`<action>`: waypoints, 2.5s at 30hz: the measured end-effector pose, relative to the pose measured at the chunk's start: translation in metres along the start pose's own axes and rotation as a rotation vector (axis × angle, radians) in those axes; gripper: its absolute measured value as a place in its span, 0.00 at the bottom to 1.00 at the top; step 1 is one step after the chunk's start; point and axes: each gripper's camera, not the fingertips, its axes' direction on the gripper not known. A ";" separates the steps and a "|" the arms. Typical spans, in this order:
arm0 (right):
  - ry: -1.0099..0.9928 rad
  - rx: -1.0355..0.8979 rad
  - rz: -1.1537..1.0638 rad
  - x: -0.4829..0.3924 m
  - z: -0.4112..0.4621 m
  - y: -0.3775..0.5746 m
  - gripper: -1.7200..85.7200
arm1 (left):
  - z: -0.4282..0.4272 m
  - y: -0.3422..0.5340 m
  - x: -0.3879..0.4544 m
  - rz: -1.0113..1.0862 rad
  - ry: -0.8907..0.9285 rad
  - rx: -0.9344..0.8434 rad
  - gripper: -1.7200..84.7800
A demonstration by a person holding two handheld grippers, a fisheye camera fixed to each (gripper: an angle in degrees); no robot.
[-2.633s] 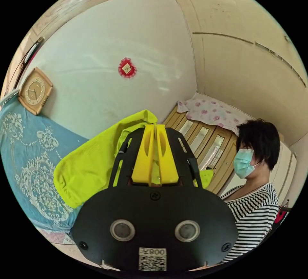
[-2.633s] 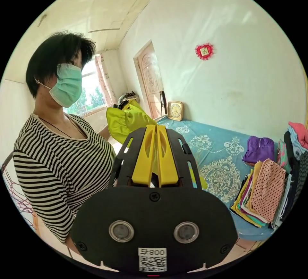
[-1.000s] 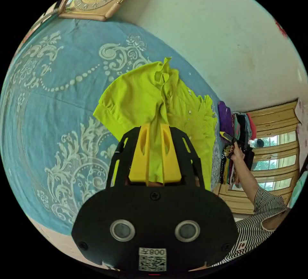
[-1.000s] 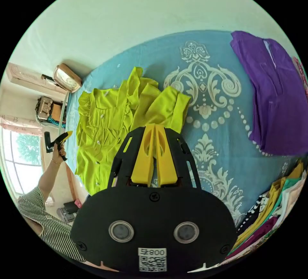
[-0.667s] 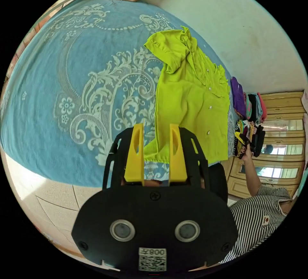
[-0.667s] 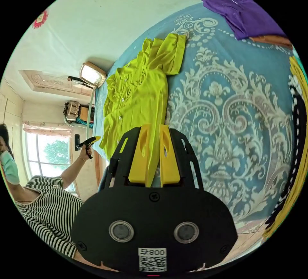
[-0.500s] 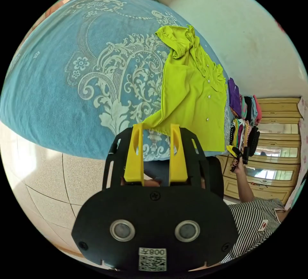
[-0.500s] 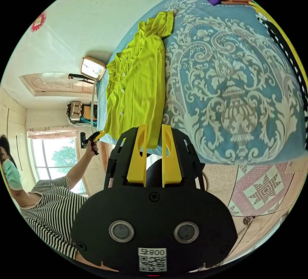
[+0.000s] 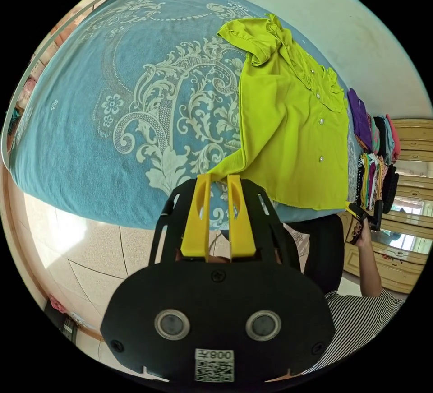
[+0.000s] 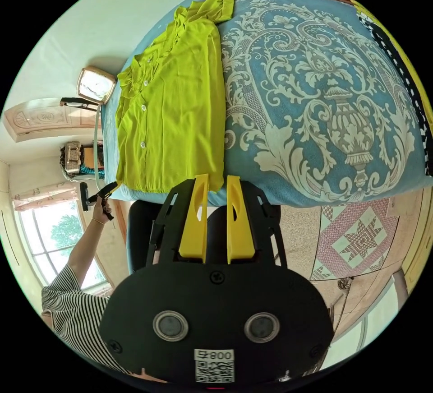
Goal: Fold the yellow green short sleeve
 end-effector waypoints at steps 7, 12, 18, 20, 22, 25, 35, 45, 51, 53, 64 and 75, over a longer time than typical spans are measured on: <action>-0.094 -0.045 0.003 0.019 0.011 0.024 0.03 | 0.010 0.035 -0.008 -0.029 0.194 -0.001 0.04; -0.089 -0.014 -0.080 0.021 -0.018 0.056 0.02 | -0.001 0.085 -0.012 -0.029 0.354 0.068 0.04; -0.095 0.032 -0.173 0.025 -0.065 0.103 0.02 | -0.007 0.155 -0.028 -0.068 0.484 0.149 0.03; -0.083 0.034 -0.195 0.028 -0.072 0.123 0.02 | -0.004 0.180 -0.033 -0.076 0.503 0.159 0.03; -0.086 0.023 -0.202 0.033 -0.072 0.137 0.02 | 0.000 0.197 -0.036 -0.082 0.511 0.155 0.03; -0.084 0.009 -0.200 0.042 -0.066 0.162 0.02 | 0.007 0.222 -0.040 -0.095 0.517 0.153 0.03; -0.073 -0.011 -0.128 0.075 -0.028 0.206 0.02 | 0.043 0.244 -0.043 -0.156 0.507 0.141 0.03; -0.014 -0.042 -0.049 0.101 0.003 0.201 0.02 | 0.069 0.227 -0.020 -0.205 0.429 0.103 0.04; -0.027 -0.039 -0.029 0.108 0.015 0.197 0.02 | 0.079 0.215 -0.008 -0.255 0.346 0.059 0.04; -0.043 -0.041 -0.016 0.114 0.018 0.197 0.02 | 0.080 0.210 -0.006 -0.269 0.328 0.046 0.04; -0.184 0.154 0.085 0.143 -0.011 0.205 0.02 | 0.033 0.160 0.041 -0.135 0.366 0.182 0.05; -0.009 0.292 -0.151 0.039 -0.030 0.023 0.08 | 0.050 -0.066 0.305 0.511 0.350 0.040 0.10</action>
